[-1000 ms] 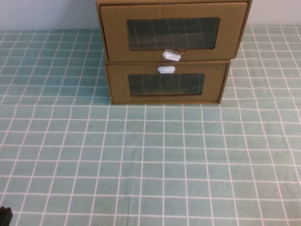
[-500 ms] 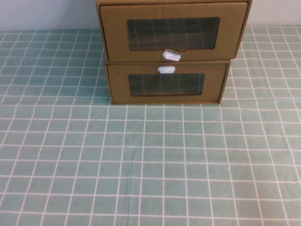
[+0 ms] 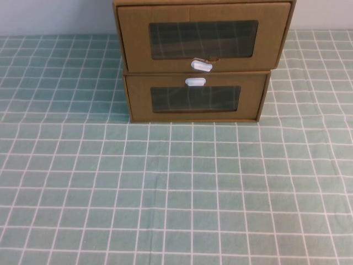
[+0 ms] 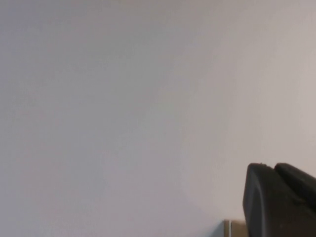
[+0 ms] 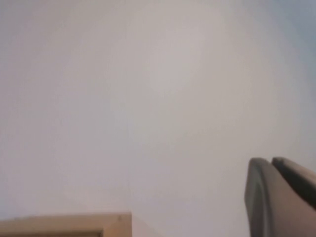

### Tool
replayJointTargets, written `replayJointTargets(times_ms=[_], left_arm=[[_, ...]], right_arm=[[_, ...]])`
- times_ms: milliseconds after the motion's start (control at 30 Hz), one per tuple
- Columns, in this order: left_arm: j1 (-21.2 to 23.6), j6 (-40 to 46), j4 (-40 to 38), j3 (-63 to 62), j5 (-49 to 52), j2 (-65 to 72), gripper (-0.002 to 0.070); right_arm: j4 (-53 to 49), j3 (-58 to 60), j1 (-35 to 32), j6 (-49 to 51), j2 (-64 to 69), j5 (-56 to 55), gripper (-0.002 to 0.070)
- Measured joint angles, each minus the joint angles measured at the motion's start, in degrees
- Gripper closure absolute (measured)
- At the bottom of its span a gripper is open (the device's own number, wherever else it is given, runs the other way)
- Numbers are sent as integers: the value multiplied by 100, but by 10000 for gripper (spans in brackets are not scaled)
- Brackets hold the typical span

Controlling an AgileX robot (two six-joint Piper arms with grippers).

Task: Open the shoe box
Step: 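Pull the top drawer of the cardboard box fully open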

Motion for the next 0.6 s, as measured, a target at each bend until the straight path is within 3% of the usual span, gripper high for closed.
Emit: replayJointTargets(times_ms=[267, 600], left_arm=[[0, -578, -251, -216, -1364, 0, 680], [0, -648, -843, -2899, 534, 675, 680]], right_arm=[[341, -198, 0, 78, -4, -1731, 690], [976, -2551, 0, 598, 168, -237, 690]])
